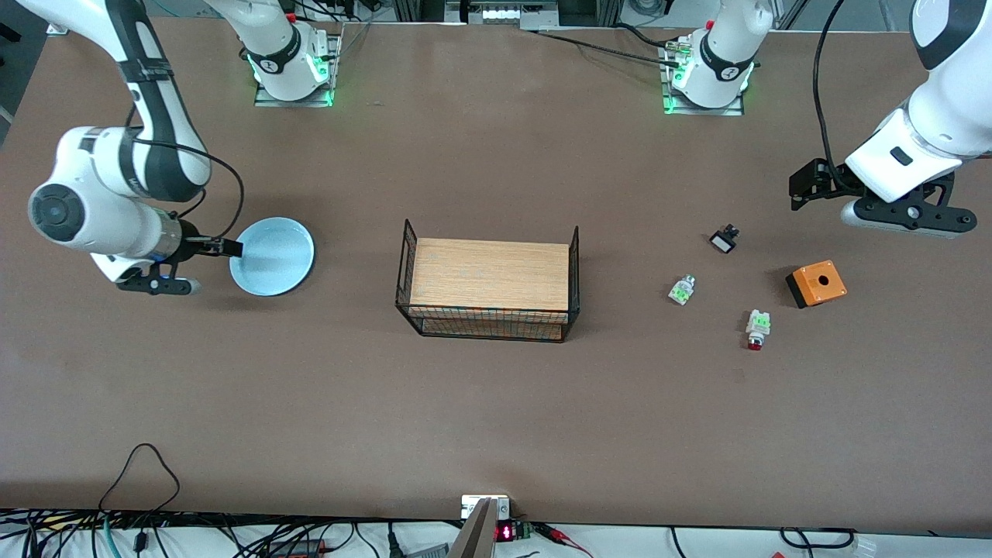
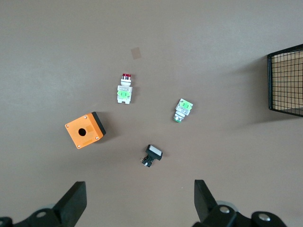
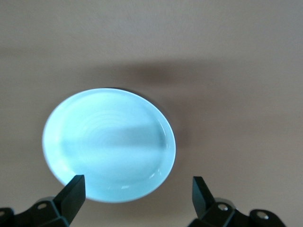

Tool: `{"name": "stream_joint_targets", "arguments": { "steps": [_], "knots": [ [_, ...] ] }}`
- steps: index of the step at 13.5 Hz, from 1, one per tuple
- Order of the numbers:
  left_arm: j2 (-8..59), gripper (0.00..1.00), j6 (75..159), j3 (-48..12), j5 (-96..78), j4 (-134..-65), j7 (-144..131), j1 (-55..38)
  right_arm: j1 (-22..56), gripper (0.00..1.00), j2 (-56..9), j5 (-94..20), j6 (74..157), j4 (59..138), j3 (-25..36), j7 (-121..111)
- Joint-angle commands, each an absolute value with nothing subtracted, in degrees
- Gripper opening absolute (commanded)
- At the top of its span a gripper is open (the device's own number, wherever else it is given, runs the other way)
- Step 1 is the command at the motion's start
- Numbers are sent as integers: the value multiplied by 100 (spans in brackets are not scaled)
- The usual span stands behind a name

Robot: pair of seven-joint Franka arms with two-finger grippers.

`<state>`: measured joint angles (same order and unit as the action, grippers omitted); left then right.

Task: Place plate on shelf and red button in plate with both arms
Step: 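Lower the right gripper onto the blue plate rim and grasp it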

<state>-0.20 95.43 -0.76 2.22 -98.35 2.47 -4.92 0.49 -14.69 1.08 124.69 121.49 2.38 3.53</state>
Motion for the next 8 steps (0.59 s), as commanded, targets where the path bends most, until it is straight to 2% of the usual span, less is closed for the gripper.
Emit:
{"name": "stream_joint_targets", "arguments": {
  "steps": [1,3,7,8],
  "knots": [
    [-9,100,9413,-88,360,-9703,167,-519,-140,100,-1432,167,13706,13049,220,160],
    [0,100,9413,-88,360,-9703,167,-519,-289,100,-1599,167,14201,13253,220,88],
    [0,100,9413,-88,360,-9703,167,-519,-430,100,-1801,167,14492,13263,229,-307],
    [0,100,9413,-88,360,-9703,167,-519,-465,96,-1819,167,14511,13254,229,-369]
  ]
}}
